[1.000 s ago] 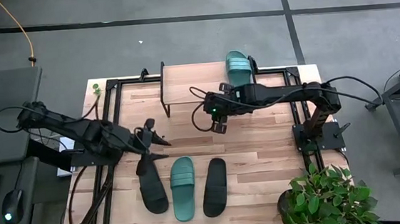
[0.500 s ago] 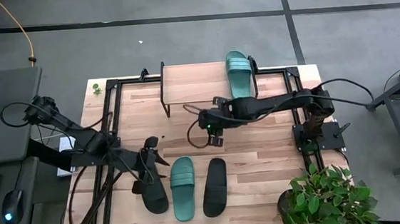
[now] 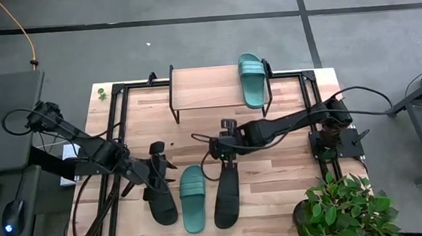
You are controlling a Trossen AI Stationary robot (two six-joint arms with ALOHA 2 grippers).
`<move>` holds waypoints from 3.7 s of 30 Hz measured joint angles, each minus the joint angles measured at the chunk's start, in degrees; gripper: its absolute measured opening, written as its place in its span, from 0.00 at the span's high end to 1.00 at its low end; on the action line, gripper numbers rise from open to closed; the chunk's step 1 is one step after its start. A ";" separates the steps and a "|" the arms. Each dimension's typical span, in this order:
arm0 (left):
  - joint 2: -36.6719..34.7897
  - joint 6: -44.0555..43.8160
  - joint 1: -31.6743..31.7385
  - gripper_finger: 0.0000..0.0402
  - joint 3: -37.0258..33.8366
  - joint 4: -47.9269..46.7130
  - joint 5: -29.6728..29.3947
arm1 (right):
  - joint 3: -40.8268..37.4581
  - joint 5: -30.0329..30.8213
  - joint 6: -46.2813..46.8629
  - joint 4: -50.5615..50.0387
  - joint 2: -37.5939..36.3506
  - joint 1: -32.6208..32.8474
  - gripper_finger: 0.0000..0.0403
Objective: Pick and place slides into the shelf
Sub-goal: Put the green slide on the shelf
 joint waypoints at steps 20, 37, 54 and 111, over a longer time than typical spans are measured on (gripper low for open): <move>1.58 3.99 23.48 0.56 -13.23 15.56 29.41 | 0.00 2.25 1.03 3.69 0.00 6.23 0.65; 4.35 1.72 30.72 0.56 -24.23 30.17 43.24 | 0.00 2.30 1.06 4.15 0.00 8.16 0.65; 19.14 0.83 30.72 0.56 -24.57 38.97 49.52 | 0.00 2.35 1.04 4.17 0.00 8.14 0.65; 27.93 -0.56 28.08 0.56 -20.87 46.50 56.48 | -0.02 2.28 1.06 4.61 -0.04 8.14 0.65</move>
